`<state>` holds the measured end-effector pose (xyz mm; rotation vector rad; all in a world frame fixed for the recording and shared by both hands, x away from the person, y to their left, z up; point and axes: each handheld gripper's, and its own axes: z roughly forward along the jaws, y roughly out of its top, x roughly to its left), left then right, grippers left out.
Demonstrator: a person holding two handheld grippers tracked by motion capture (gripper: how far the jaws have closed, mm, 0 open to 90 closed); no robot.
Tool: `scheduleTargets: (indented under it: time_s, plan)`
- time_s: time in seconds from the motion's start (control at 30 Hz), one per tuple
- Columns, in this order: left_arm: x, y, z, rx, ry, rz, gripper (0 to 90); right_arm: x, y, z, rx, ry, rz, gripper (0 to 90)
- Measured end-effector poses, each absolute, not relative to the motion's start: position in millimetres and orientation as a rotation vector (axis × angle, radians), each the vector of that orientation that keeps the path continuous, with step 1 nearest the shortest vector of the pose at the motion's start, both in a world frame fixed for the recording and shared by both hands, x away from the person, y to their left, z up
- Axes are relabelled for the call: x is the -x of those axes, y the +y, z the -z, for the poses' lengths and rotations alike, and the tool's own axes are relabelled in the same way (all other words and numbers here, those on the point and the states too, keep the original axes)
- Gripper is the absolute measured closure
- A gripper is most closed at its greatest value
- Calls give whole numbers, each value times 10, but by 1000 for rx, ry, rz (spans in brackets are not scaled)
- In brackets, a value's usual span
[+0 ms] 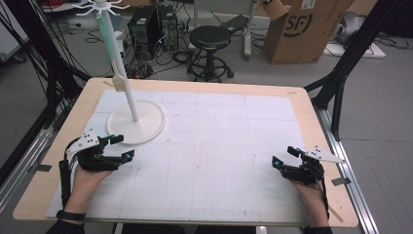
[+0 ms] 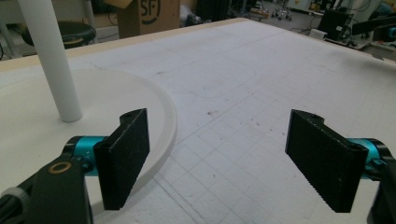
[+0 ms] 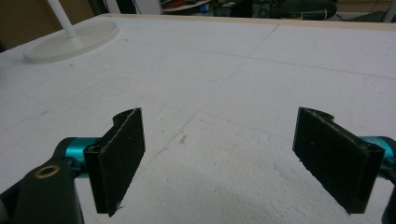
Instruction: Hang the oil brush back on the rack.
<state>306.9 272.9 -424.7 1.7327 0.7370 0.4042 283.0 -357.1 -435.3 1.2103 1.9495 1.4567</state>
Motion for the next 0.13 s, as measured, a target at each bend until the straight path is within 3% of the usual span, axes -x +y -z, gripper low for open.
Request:
scheduleTargets:
  time_s: [0.13]
  plan:
    - [-3071,2717,4256,-1740,737,-402,226,-2834,-3582,4377,-1221,1952,-1451,161]
